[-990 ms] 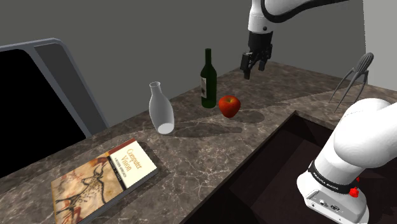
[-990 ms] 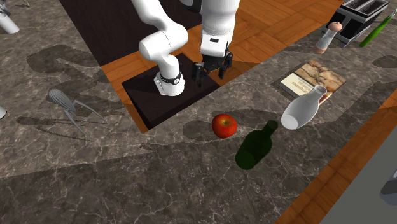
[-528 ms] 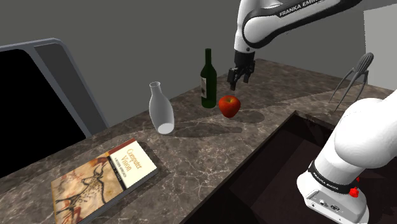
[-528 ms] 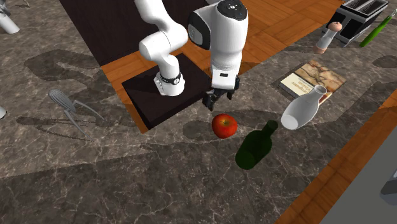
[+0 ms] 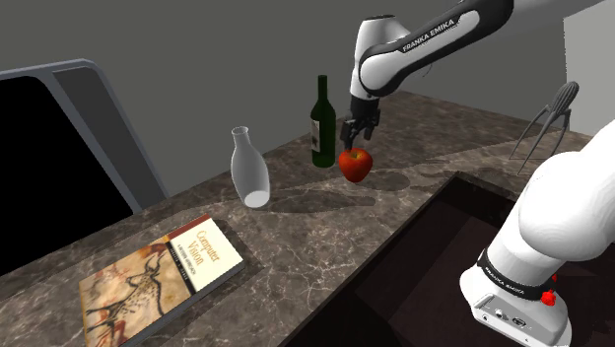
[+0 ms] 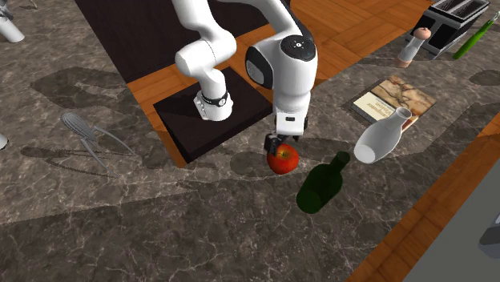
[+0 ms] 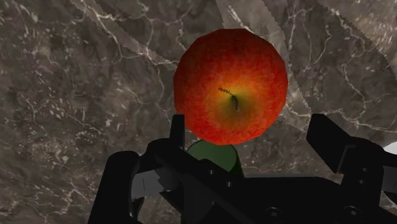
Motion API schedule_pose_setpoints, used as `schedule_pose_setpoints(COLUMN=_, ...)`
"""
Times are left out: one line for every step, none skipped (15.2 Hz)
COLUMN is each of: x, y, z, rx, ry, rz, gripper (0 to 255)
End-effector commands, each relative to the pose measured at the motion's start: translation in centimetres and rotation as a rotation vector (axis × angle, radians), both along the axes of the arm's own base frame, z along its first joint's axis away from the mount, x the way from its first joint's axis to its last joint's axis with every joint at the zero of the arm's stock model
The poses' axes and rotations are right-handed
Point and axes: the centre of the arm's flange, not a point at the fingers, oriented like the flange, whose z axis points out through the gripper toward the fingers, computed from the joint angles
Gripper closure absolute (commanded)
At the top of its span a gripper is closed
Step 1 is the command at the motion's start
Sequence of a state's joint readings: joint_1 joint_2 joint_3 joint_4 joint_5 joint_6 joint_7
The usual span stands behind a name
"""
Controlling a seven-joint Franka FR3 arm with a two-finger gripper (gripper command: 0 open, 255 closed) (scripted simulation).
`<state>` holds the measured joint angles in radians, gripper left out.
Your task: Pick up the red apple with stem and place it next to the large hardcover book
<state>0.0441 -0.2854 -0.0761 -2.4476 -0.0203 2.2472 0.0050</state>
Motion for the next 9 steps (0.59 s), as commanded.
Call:
schedule_pose_setpoints(x=0.19, y=-0.08, z=-1.18, rx=0.0, ry=-0.001, rz=0.0, gripper=0)
schedule_pose_setpoints(x=0.23, y=-0.08, z=-1.7, rx=0.0, ry=-0.001, rz=0.0, gripper=0)
schedule_pose_setpoints(x=0.26, y=-0.08, z=-2.0, rx=0.0, ry=-0.001, rz=0.0, gripper=0)
schedule_pose_setpoints(x=0.26, y=-0.08, z=-2.0, rx=0.0, ry=-0.001, rz=0.0, gripper=0)
schedule_pose_setpoints(x=0.26, y=-0.08, z=-2.0, rx=0.0, ry=-0.001, rz=0.0, gripper=0)
schedule_pose_setpoints(x=0.26, y=-0.08, z=-2.0, rx=0.0, ry=-0.001, rz=0.0, gripper=0)
schedule_pose_setpoints(x=0.26, y=-0.08, z=-2.0, rx=0.0, ry=-0.001, rz=0.0, gripper=0)
schedule_pose_setpoints(x=0.26, y=-0.08, z=-2.0, rx=0.0, ry=-0.001, rz=0.0, gripper=0)
schedule_pose_setpoints(x=0.26, y=-0.08, z=-2.0, rx=0.0, ry=-0.001, rz=0.0, gripper=0)
